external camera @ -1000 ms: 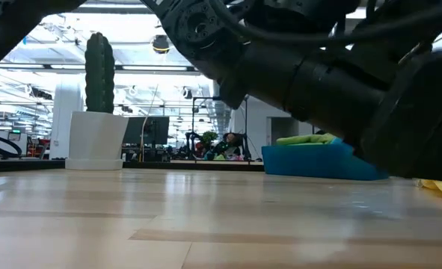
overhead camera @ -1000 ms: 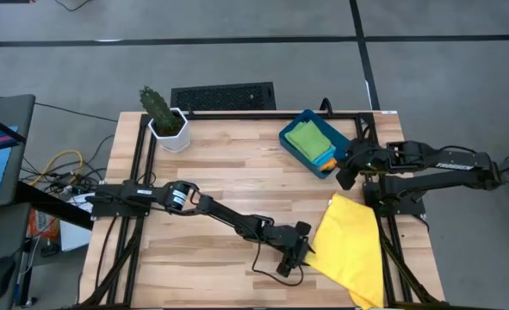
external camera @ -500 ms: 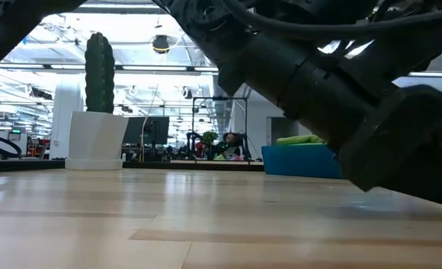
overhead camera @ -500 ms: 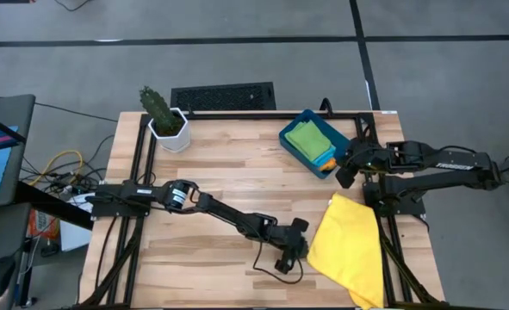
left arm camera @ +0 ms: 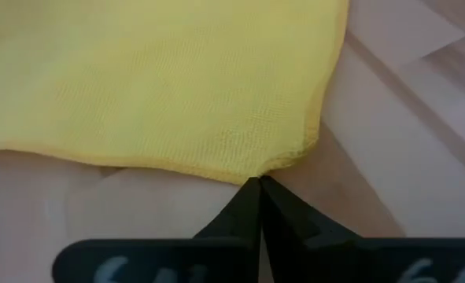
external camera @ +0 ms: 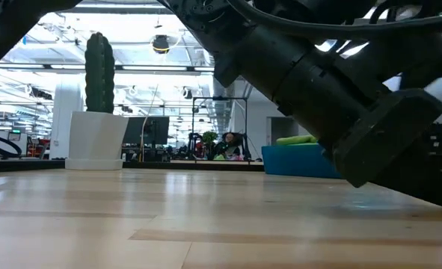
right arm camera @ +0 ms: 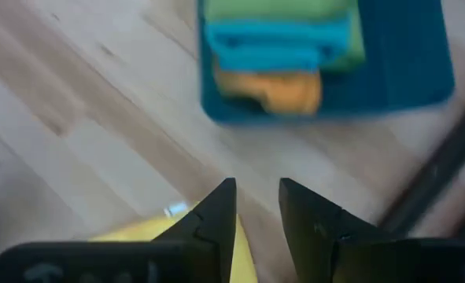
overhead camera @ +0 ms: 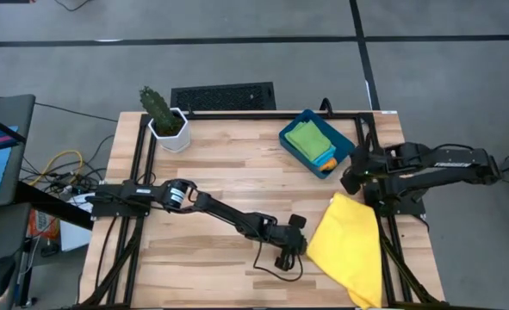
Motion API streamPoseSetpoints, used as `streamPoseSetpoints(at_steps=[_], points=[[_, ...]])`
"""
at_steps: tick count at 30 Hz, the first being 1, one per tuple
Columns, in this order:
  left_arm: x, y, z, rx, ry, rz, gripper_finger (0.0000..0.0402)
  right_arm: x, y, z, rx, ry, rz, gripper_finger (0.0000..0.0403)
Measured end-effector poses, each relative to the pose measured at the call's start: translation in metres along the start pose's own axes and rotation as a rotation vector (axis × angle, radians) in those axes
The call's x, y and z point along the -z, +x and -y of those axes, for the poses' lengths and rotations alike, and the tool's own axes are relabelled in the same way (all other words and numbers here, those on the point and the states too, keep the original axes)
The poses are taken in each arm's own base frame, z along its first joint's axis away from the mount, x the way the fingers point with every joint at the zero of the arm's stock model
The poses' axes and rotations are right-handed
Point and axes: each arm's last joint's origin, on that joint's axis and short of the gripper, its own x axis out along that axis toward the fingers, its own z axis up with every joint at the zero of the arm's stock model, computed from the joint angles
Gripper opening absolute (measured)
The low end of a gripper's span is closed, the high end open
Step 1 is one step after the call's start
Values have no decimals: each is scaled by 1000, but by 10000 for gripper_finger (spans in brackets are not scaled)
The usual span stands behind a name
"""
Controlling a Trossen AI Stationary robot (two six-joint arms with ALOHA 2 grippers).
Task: Fold microfiber towels
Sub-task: Fold the yellow microfiber towel
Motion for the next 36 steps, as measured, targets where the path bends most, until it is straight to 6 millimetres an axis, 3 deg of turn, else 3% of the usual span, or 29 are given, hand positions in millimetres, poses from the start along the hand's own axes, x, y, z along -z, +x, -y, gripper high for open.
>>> streamPoseSetpoints(at_steps=[9,19,29,36], points=[[-1,-15,-5,-55,28,-132,0,8,13,-30,35,-18,-81,123],[3,-46,0,-8,71,-368,0,12,45,-67,148,-288,-162,125],[17,-89,7,91,175,-689,0,-6,63,-91,-24,-564,-50,190],[22,-98,12,112,193,-788,0,-34,99,-101,-68,-714,-20,218]])
